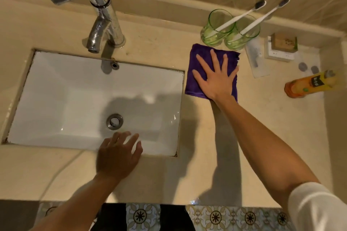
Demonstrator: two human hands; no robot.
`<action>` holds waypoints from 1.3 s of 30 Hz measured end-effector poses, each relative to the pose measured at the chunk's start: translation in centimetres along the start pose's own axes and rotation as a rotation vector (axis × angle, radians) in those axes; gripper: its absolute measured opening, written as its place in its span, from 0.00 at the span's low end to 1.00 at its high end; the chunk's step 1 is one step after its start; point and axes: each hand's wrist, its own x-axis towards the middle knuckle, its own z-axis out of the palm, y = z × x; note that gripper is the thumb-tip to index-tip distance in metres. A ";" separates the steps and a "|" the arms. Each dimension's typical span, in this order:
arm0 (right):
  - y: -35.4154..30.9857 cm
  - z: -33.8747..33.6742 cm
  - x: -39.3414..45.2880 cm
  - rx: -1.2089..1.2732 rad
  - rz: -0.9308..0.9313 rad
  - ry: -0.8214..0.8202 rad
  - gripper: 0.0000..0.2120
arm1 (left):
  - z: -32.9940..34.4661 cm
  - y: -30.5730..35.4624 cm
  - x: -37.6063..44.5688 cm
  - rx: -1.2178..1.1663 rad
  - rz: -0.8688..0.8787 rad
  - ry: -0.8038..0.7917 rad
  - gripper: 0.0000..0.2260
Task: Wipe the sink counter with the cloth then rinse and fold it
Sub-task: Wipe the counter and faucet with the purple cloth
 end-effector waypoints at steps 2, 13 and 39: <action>0.0 -0.1 0.2 0.000 0.000 0.004 0.29 | 0.0 -0.1 0.0 -0.007 -0.002 0.018 0.20; -0.9 2.5 -10.8 -0.039 -0.018 -0.002 0.29 | 0.3 -0.6 -0.2 -0.025 0.022 0.017 0.21; -6.9 7.4 -33.6 -0.027 0.155 -0.012 0.29 | -4.1 -27.0 -4.0 -0.010 0.104 0.361 0.21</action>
